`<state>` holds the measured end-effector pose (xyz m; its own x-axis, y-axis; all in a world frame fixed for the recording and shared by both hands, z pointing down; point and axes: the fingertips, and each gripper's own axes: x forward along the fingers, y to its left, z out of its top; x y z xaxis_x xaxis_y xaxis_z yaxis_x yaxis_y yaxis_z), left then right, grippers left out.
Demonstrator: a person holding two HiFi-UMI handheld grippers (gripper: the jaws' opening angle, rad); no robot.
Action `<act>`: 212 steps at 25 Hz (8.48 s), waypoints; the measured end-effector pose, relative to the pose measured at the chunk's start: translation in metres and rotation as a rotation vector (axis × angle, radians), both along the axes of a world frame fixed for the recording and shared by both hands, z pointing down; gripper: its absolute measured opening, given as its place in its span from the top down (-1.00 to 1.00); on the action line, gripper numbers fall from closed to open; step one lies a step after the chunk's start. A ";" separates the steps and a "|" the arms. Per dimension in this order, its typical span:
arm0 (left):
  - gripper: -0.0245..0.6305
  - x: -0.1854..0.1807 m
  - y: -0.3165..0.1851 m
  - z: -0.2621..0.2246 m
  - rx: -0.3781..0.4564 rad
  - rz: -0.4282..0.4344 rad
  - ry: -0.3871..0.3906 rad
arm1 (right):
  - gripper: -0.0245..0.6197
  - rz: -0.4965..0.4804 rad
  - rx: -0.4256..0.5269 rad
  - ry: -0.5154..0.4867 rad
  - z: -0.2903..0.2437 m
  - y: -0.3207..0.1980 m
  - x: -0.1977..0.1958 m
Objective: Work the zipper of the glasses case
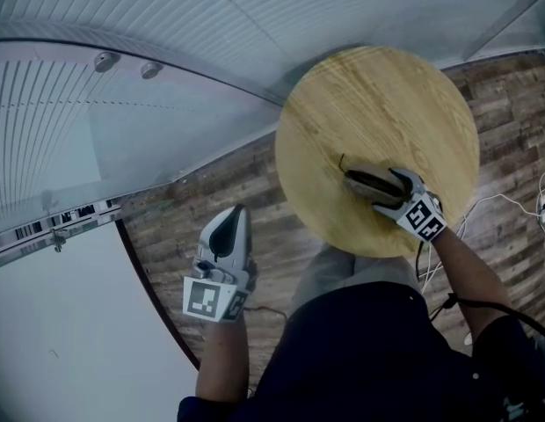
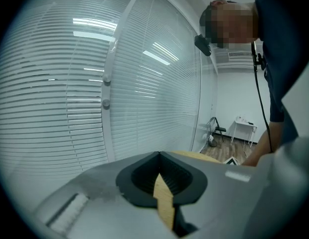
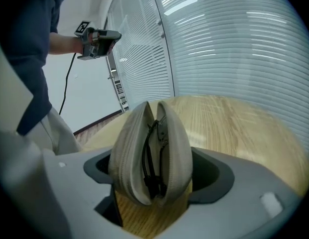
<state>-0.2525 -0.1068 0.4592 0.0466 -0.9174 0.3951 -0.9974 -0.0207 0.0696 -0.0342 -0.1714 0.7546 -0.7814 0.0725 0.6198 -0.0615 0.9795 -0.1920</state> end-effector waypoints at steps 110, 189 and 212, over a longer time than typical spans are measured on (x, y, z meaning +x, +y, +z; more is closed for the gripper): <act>0.03 0.149 -0.026 0.061 -0.263 1.084 -0.550 | 0.35 0.040 0.076 -0.279 -0.341 0.059 -0.098; 0.05 0.166 -0.024 -0.090 0.021 1.079 0.893 | 0.90 0.159 -0.100 -0.943 -0.452 0.016 -0.026; 0.08 0.176 -0.056 -0.138 0.138 0.976 1.251 | 0.90 0.243 0.020 -1.051 -0.484 0.008 0.010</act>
<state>-0.0761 -0.1631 0.3213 0.8295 -0.3668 -0.4213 0.0832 -0.6647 0.7425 -0.0239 -0.1634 0.2702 -0.9151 -0.1593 -0.3704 -0.0688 0.9669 -0.2459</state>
